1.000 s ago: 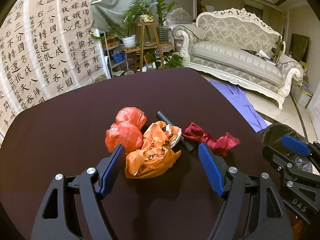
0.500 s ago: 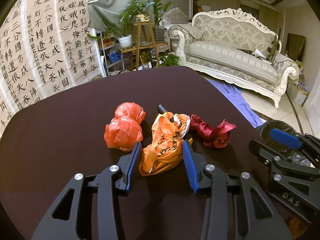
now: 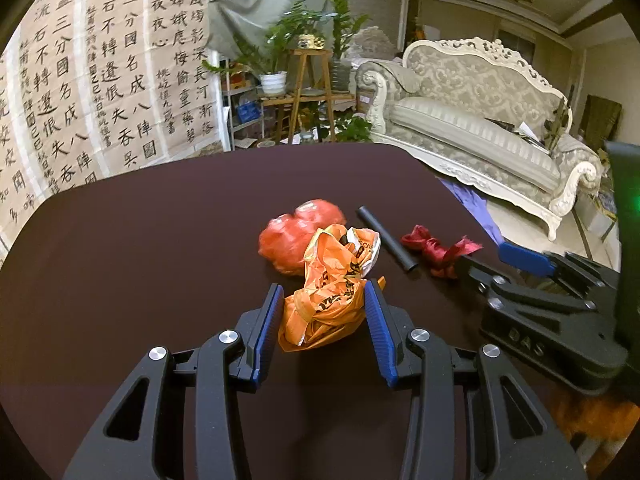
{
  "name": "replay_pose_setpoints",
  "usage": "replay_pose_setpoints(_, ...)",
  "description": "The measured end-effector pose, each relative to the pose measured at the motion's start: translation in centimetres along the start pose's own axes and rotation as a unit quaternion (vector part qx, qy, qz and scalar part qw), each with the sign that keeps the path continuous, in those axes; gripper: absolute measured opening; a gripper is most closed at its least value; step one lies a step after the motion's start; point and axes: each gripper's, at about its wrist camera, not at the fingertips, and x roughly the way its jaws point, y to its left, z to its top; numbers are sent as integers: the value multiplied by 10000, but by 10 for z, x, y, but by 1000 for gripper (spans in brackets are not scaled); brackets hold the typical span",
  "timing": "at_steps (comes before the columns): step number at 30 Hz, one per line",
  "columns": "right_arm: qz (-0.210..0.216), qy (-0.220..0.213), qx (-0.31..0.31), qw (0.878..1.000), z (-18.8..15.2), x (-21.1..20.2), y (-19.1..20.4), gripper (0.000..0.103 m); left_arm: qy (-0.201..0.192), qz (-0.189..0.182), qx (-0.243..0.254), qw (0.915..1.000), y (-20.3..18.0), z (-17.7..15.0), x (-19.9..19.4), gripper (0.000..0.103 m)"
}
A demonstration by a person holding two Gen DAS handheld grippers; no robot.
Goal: Collect trash
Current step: 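Grasp the dark-red bag with the right gripper while the left holds the orange bag, then carry the orange and dark-red bags over the bin and open both grippers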
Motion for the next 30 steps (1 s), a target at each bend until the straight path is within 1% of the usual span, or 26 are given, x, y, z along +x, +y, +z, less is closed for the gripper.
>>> replay_pose_setpoints(6,-13,176,-140,9997,8,20,12,53,37,64,-115,9999,9,-6,-1,42)
replay_pose_setpoints(7,-21,206,-156,9997,7,22,13,50,41,68,-140,9999,11,-7,-1,42)
replay_pose_setpoints(10,13,314,-161,9994,5,24,15,31,40,79,-181,9998,15,-9,-1,42)
replay_pose_setpoints(13,-8,299,-158,9994,1,20,16,25,30,66,-189,9998,15,-10,-2,42)
replay_pose_setpoints(21,-99,226,-19,9997,-16,-3,7,24,-15,-10,-161,9999,9,-16,-7,42)
replay_pose_setpoints(30,-282,44,223,9993,-38,-39,-13,24,-132,-89,-50,9999,-10,-22,-22,42)
